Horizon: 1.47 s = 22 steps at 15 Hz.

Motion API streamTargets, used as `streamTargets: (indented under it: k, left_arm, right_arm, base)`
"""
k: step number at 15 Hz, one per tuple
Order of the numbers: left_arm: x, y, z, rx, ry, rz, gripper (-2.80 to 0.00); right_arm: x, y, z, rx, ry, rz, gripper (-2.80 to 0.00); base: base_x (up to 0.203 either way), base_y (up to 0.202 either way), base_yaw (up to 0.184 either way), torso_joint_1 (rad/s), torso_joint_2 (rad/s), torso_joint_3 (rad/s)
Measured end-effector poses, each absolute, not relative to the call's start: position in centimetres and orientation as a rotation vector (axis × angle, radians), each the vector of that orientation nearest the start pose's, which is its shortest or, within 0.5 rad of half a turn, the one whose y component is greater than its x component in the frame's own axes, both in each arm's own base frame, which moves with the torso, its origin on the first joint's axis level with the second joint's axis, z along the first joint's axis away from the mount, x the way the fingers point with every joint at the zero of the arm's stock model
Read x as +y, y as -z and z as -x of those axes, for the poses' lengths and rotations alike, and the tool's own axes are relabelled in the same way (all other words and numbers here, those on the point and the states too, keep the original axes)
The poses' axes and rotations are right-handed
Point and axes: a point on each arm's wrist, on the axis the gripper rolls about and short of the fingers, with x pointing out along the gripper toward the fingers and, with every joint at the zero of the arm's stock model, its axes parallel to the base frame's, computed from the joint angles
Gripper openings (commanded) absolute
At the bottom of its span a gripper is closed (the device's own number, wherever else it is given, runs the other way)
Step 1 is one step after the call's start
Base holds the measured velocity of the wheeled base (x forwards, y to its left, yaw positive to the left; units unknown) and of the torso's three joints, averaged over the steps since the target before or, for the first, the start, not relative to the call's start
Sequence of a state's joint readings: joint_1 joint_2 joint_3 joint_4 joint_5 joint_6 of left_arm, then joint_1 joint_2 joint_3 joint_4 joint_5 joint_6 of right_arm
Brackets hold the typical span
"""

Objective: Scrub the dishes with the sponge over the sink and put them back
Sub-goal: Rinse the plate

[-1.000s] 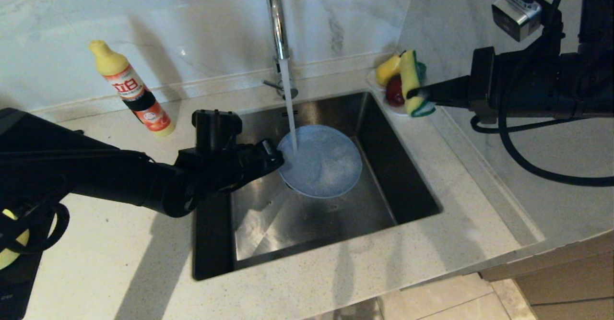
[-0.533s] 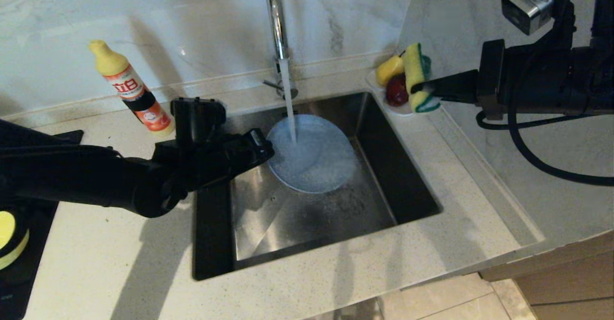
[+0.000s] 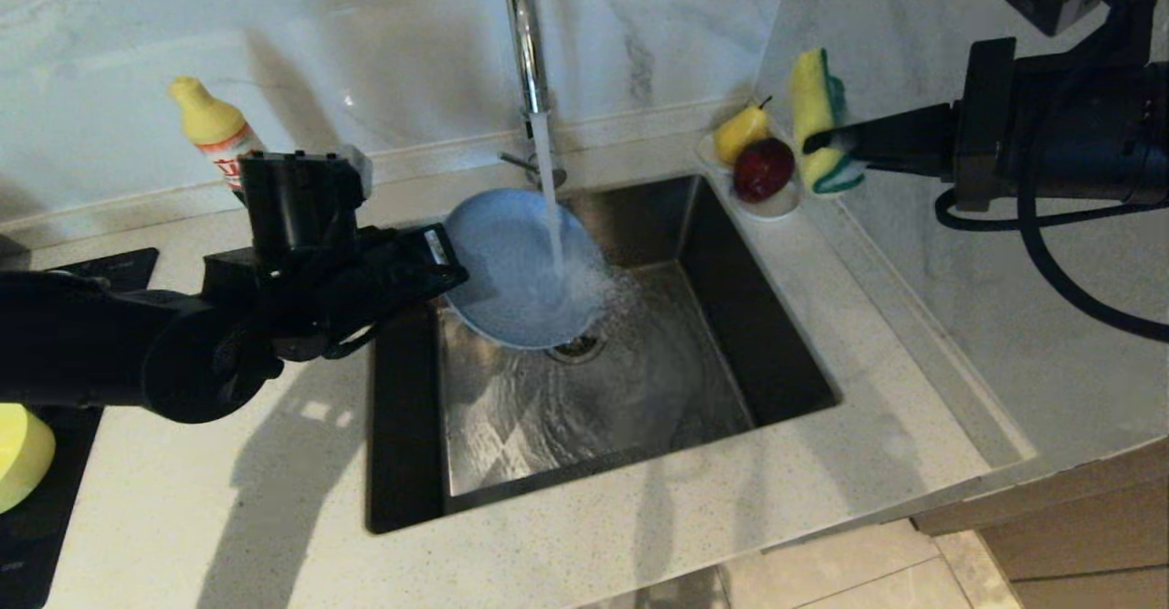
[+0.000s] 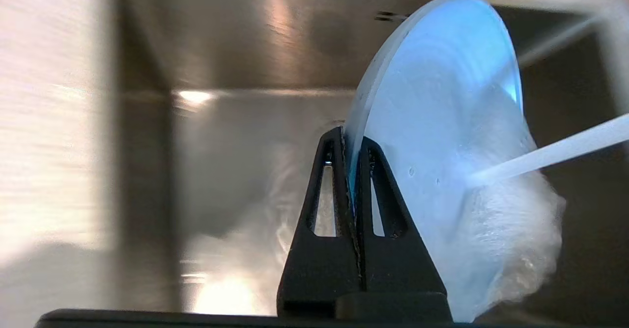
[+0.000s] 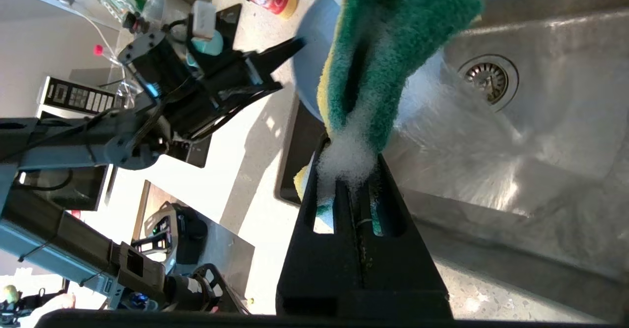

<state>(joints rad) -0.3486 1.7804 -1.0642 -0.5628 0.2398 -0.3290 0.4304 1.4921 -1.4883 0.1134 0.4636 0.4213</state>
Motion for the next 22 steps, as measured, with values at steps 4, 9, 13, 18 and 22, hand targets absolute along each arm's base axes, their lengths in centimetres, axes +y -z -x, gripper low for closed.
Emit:
streamTargets:
  k: [4, 9, 13, 18, 22]
  left_arm:
    - [-8.0, -22.2, -30.9, 0.133, -0.101, 0.113, -2.80]
    - [-3.5, -23.9, -30.0, -0.051, -0.253, 0.007, -2.80]
    - [-2.0, -26.0, -29.3, -0.284, -0.325, -0.167, -2.80]
    - [-2.1, -25.8, -27.7, -0.403, -0.278, -0.240, -2.80]
    - [-2.4, -25.2, -26.3, -0.497, -0.214, -0.300, -2.80]
  right_arm:
    - [11.2, -36.5, -22.0, 0.295, -0.859, -0.394, -2.80]
    - [11.2, -36.5, -21.7, 0.307, -0.913, -0.393, -2.80]
    - [11.3, -36.4, -21.8, 0.314, -0.915, -0.393, -2.80]
    - [11.5, -36.2, -22.0, 0.323, -0.919, -0.393, -2.80]
    - [11.6, -36.0, -22.1, 0.334, -0.934, -0.393, -2.80]
  base:
    - [0.000, 0.000, 0.000, 0.000, 0.00, 0.000]
    - [0.000, 0.000, 0.000, 0.000, 0.00, 0.000]
    - [0.000, 0.000, 0.000, 0.000, 0.00, 0.000]
    - [0.000, 0.000, 0.000, 0.000, 0.00, 0.000]
    - [0.000, 0.000, 0.000, 0.000, 0.00, 0.000]
